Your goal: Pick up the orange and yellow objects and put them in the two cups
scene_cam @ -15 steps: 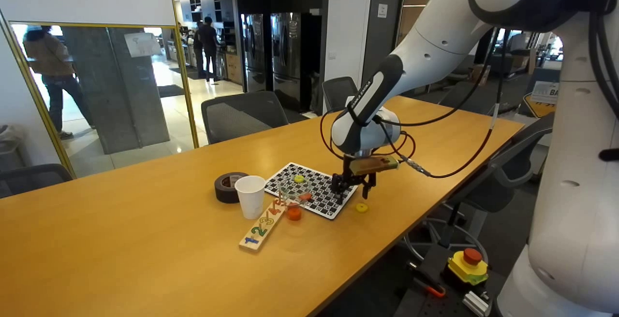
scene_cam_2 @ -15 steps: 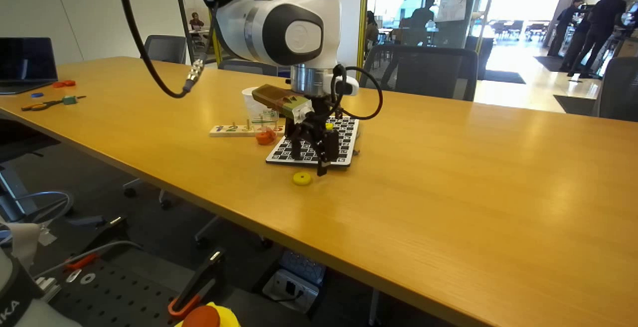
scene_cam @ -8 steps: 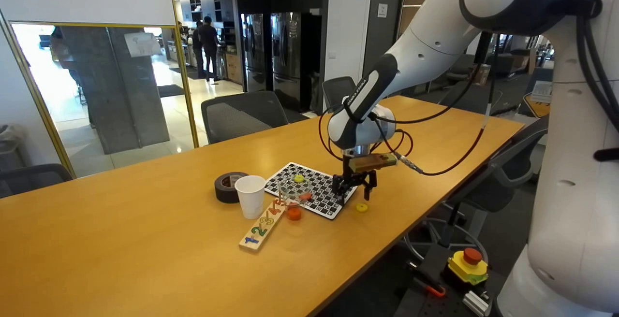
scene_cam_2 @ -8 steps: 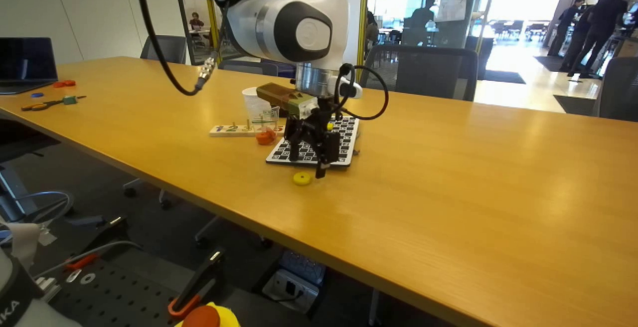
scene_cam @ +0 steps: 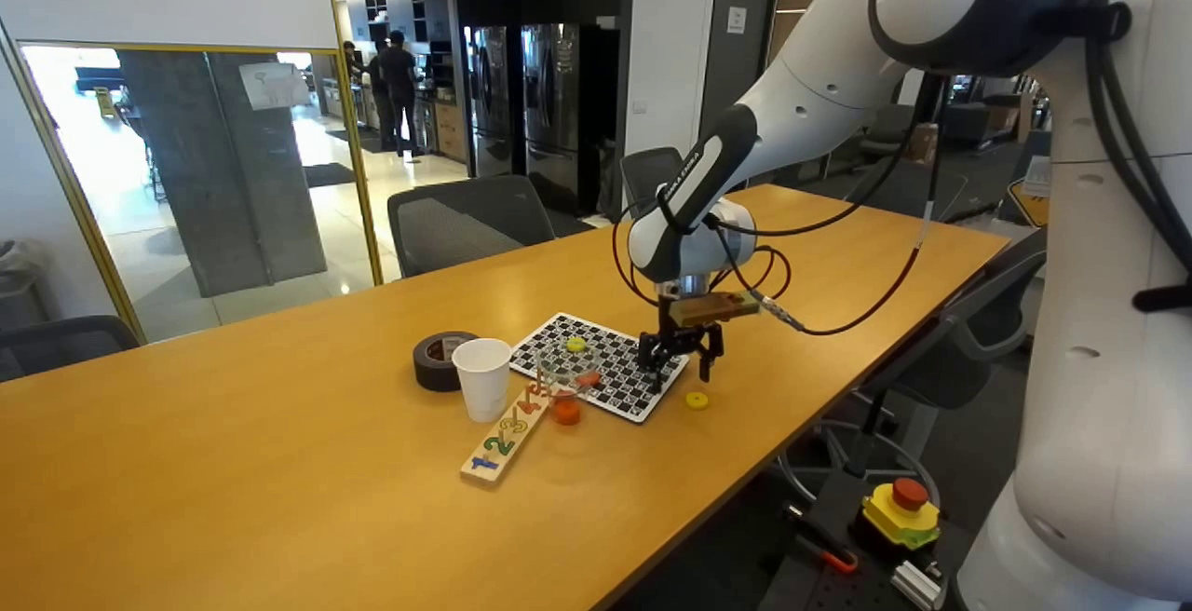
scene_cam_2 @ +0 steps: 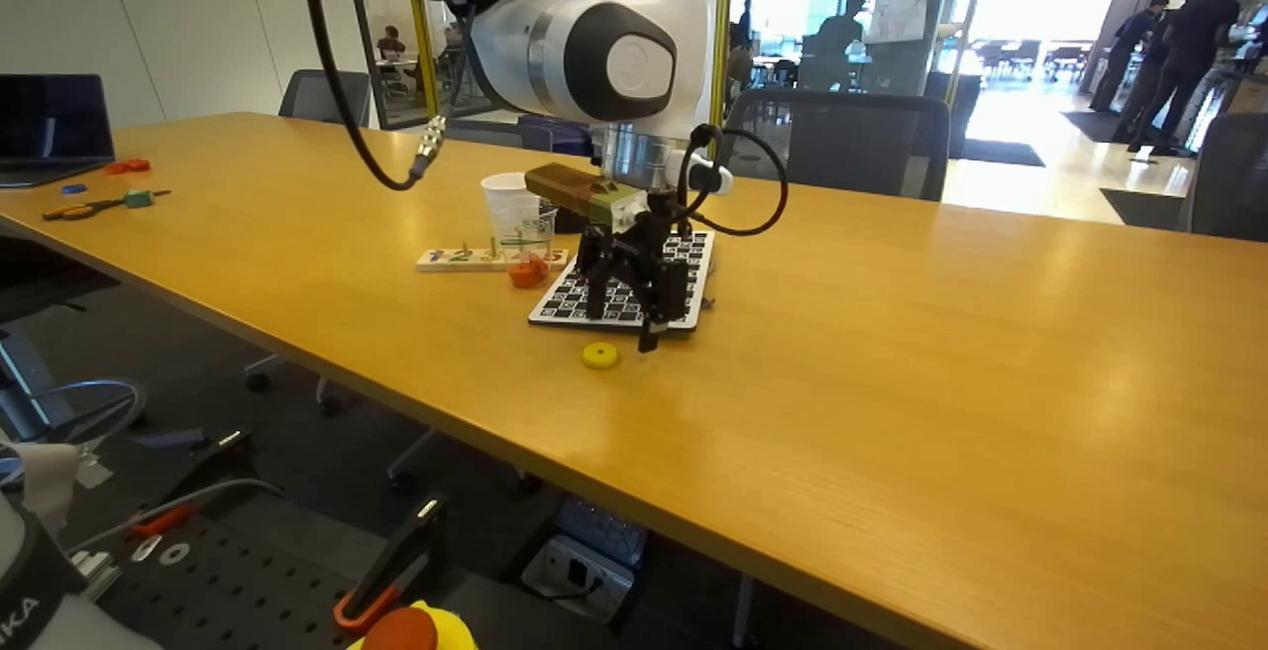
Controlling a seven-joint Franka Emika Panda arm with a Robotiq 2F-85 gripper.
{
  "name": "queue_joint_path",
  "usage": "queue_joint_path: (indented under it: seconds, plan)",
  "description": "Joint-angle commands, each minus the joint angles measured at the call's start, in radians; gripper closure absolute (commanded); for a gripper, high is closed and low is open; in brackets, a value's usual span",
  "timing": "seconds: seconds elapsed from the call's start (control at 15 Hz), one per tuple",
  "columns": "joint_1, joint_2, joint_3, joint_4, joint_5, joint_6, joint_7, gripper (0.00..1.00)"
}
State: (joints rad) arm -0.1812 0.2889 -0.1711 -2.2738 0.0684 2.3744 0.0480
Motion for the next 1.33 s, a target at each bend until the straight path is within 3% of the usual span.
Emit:
queue_joint_path:
  seconds: [0.0,0.6,1.27]
  plan:
    - [-0.005,-0.046,-0.004,-0.057,-0.011,-0.011,-0.024,0.0]
    - [-0.006,-0.108,-0.007,-0.177,-0.007,0.0,-0.036,0.0]
    - [-0.01,-0.141,-0.004,-0.239,0.02,0.173,-0.039,0.0]
